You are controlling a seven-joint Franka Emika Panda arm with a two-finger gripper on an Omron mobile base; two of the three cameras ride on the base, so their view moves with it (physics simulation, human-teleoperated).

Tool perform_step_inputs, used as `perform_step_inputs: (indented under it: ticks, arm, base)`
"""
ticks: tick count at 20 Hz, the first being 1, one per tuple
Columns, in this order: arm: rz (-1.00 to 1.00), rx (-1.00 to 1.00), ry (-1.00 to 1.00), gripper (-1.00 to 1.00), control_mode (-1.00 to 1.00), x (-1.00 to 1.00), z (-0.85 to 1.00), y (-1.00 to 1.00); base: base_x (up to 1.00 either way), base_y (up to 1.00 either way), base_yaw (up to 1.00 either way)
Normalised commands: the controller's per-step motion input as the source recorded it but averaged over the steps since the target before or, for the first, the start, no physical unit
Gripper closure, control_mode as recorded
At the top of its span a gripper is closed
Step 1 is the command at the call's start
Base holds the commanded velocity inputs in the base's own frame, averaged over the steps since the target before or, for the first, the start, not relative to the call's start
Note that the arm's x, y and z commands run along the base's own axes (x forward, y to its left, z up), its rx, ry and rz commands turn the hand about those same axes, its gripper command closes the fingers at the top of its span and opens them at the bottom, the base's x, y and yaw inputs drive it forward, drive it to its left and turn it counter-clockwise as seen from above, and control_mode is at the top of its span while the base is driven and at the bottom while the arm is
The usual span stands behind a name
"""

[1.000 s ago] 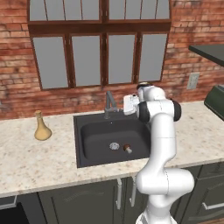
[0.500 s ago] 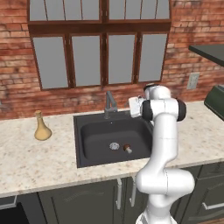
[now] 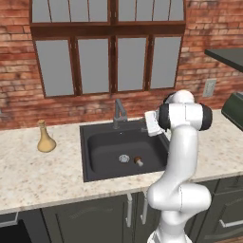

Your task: Turn on the sink faucet. Then move the mushroom from the counter to the sink. Turn off the sink. Move the vegetable from the sink to the pot next to the stove. Finally move the pot to the rear right burner.

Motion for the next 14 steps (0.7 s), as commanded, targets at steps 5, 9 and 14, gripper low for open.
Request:
perform_step_inputs:
  ticks: [5, 9, 14]
  arm:
    - [-0.01, 0.0, -0.04, -1.0, -1.0, -0.84, 0.33, 0.01]
    - [-0.03, -0.01, -0.02, -1.0, -1.0, -0.75, 0.4, 0.04]
    - [-0.03, -0.02, 0.0, -1.0, -1.0, -0.7, 0.43, 0.06]
  base:
    - [0.0, 0.0, 0.0]
    - [0.0, 0.0, 0.0]
    - [0.0, 0.0, 0.0]
